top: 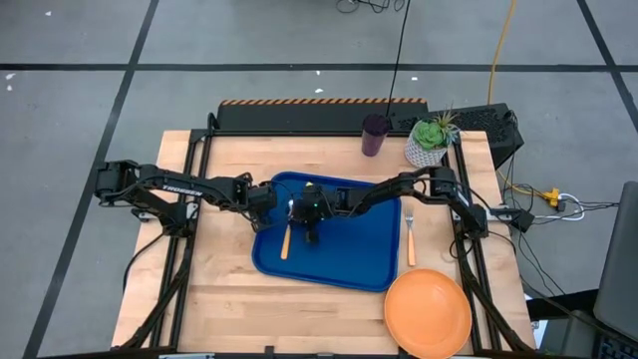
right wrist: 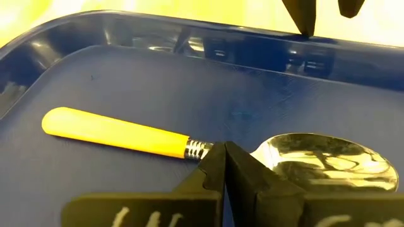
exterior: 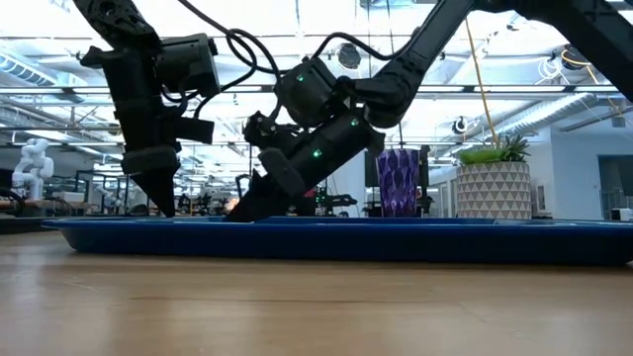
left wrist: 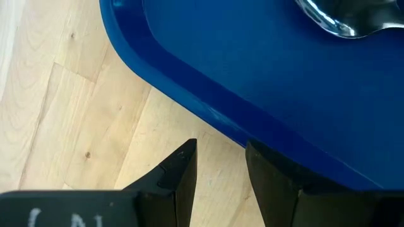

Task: Pick and place plate/cup/fork/spoon on tray
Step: Put the yellow spoon on the left of the blue serving tray, then put the orange plate on the blue serving tray to the right of the yellow spoon

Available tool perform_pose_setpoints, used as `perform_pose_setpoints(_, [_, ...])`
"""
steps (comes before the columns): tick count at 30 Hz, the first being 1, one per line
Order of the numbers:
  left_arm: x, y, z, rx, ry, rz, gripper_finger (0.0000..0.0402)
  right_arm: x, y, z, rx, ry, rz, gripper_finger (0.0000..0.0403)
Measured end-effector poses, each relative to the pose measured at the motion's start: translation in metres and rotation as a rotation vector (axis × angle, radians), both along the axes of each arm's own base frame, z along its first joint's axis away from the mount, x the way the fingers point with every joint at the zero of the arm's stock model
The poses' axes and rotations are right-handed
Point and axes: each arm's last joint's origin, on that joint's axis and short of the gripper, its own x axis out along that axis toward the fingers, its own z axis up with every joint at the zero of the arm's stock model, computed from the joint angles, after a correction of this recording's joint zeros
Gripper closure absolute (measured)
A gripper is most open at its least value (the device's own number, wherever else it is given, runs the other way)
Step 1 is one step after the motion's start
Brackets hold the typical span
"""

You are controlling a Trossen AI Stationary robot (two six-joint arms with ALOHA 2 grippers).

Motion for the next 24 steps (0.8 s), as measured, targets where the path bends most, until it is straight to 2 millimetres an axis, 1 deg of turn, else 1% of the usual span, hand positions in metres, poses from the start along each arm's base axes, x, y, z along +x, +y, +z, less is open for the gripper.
perform_pose_setpoints(9, [0.0,0.0,0.0,0.0,-0.003,0.001,0.0261,0.004,-0.002,0.004,-0.013,-0.043,0.004,0.0403])
perform_pose_setpoints(17, [0.003,0.0,0.001,-0.004,-0.04,0.029,0.0261,0.006,-0.011,0.006,-0.02,-0.08,-0.019,0.0403])
perform_pose_setpoints(24, [0.007,-0.002,0.001,-0.057,-0.093,0.043,0.0261,0.007,-0.013,0.009,-0.013,-0.111,-0.03,0.0403])
